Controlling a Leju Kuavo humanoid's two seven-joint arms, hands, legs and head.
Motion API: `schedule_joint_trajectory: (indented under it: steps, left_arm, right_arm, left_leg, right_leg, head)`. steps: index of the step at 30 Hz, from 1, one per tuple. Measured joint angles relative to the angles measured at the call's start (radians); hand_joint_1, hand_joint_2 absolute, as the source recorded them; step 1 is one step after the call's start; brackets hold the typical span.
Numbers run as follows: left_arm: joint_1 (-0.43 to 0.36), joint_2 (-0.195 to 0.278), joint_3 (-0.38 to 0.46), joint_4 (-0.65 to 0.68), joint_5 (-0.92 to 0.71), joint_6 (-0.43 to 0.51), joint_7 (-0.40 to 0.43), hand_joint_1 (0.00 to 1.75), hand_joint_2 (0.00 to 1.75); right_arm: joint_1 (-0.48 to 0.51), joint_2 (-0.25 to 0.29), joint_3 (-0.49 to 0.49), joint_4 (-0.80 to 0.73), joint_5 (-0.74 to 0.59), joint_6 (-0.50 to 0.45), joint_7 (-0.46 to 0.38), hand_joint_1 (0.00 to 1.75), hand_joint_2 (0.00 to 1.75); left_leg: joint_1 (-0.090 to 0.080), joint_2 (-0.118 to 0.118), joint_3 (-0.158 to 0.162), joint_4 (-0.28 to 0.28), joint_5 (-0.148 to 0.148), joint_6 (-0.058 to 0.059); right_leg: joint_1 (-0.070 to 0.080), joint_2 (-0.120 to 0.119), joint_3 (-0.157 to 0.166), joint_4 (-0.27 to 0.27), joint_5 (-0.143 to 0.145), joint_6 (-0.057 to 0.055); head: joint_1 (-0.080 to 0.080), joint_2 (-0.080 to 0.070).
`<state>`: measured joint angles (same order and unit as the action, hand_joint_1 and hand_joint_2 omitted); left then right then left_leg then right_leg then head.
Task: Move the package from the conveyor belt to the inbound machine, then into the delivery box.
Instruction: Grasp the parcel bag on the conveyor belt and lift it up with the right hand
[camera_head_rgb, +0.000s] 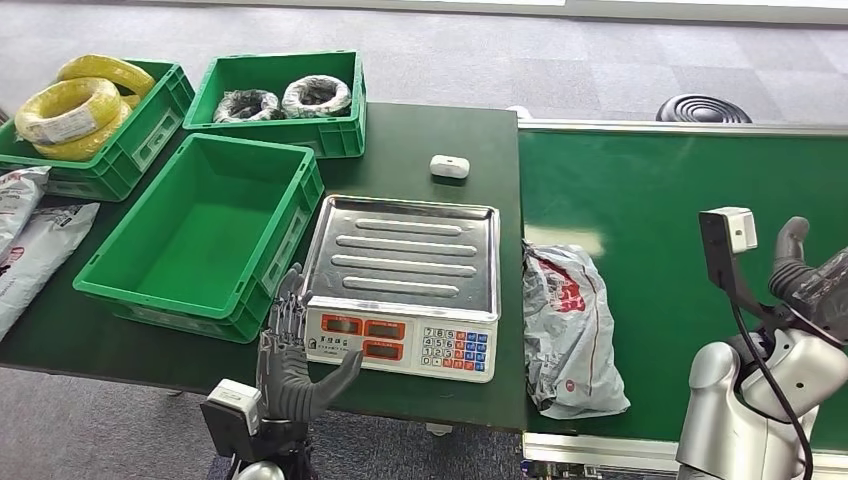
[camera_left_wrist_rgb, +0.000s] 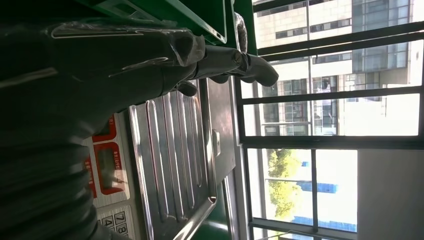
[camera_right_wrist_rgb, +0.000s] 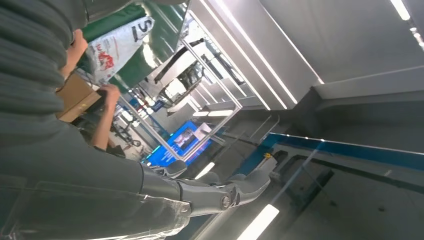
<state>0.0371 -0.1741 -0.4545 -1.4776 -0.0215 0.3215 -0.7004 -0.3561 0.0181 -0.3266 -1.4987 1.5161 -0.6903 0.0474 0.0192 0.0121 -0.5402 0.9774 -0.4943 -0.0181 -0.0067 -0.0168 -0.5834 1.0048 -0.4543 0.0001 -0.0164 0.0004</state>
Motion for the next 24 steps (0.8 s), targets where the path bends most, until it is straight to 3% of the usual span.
schedule_joint_trajectory:
  steps: [4, 7, 11, 14, 17, 24]
  left_arm:
    - [-0.001, -0.002, 0.003, -0.001, -0.001, -0.001, 0.005, 0.00, 1.75]
    - [-0.002, -0.001, 0.006, -0.005, -0.006, 0.001, 0.014, 0.00, 1.75]
    - [-0.005, -0.002, 0.011, -0.011, -0.019, -0.013, 0.014, 0.00, 1.75]
    - [-0.005, -0.002, 0.019, -0.011, -0.024, -0.024, 0.014, 0.00, 1.75]
    - [-0.007, -0.001, 0.023, -0.010, -0.027, -0.029, 0.014, 0.00, 1.75]
    - [-0.008, -0.001, 0.031, -0.009, -0.028, -0.035, 0.014, 0.00, 1.75]
  right_arm:
    - [-0.015, -0.049, 0.024, 0.090, -0.015, 0.004, 0.168, 0.00, 1.75]
    - [-0.096, -0.108, 0.102, 0.287, -0.118, 0.056, 0.308, 0.00, 1.75]
    - [-0.214, -0.121, 0.098, 0.662, -0.226, 0.207, 0.185, 0.00, 1.75]
    - [-0.268, -0.124, 0.075, 0.837, -0.260, 0.291, 0.116, 0.00, 1.75]
    - [-0.309, -0.127, 0.067, 0.949, -0.246, 0.341, 0.110, 0.00, 1.75]
    - [-0.354, -0.128, 0.064, 1.059, -0.238, 0.352, 0.113, 0.00, 1.75]
  left_leg:
    - [0.000, 0.000, -0.002, 0.000, 0.000, 0.000]
    - [-0.001, 0.004, 0.000, 0.000, 0.000, 0.001]
    - [-0.001, 0.004, 0.001, 0.001, 0.001, 0.003]
    - [-0.001, 0.000, -0.002, 0.001, 0.003, 0.004]
    - [-0.001, 0.000, -0.003, 0.001, 0.003, 0.004]
    - [-0.001, 0.000, -0.005, 0.001, 0.003, 0.004]
  right_leg:
    - [0.000, 0.000, 0.001, 0.000, 0.000, 0.000]
    - [-0.001, 0.004, 0.001, 0.000, 0.001, 0.002]
    - [-0.001, 0.004, 0.001, 0.000, 0.003, 0.004]
    - [-0.001, 0.000, -0.001, 0.000, 0.003, 0.004]
    - [-0.001, 0.000, -0.002, 0.000, 0.002, 0.004]
    - [-0.001, 0.000, -0.004, 0.000, 0.002, 0.004]
  head:
    - [0.000, 0.000]
    - [0.000, 0.000]
    - [0.000, 0.000]
    - [0.000, 0.000]
    - [0.000, 0.000]
    - [0.000, 0.000]
